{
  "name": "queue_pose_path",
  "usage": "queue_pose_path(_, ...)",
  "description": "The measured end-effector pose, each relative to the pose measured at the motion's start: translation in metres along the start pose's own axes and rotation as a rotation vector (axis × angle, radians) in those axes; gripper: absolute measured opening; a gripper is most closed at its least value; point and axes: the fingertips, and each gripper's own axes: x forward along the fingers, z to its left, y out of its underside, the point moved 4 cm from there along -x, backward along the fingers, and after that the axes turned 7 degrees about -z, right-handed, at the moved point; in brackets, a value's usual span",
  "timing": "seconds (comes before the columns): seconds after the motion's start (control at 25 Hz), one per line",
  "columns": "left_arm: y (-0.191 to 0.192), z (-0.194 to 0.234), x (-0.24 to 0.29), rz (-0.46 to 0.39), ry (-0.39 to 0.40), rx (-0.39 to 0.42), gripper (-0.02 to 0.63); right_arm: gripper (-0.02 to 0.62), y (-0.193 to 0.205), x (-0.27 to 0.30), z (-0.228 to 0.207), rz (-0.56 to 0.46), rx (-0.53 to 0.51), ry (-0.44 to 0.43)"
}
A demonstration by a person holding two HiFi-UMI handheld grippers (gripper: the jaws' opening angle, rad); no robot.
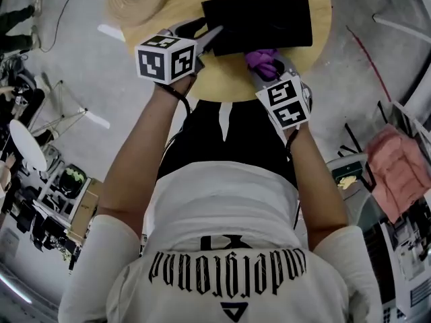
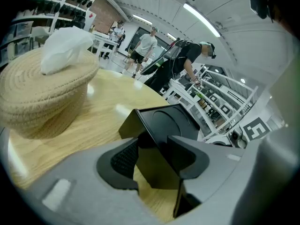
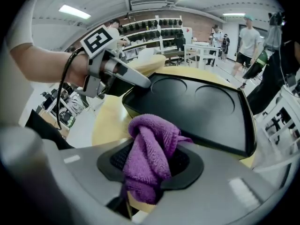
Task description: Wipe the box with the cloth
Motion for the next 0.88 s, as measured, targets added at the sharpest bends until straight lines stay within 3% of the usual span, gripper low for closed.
queue_pose_path(0.28,0.002,0.001,0.002,-0.015,-0.004,-0.006,0.209,0.153,-0.01,0.038,0.029,-0.02,0.073,-0.006)
queue_pose_path(0.56,0.001,0.002,0.002,-0.028,-0.007,-0.002,0.209,0.153,-0.023,0.066,0.067,-0.013,0.038,-0.077)
queue_pose_path(0.88,0.001,0.001,0.003,-0.013,-0.001,0.001,0.21,0.155,-0.019,0.023,0.026,-0.042,0.086,-0.037)
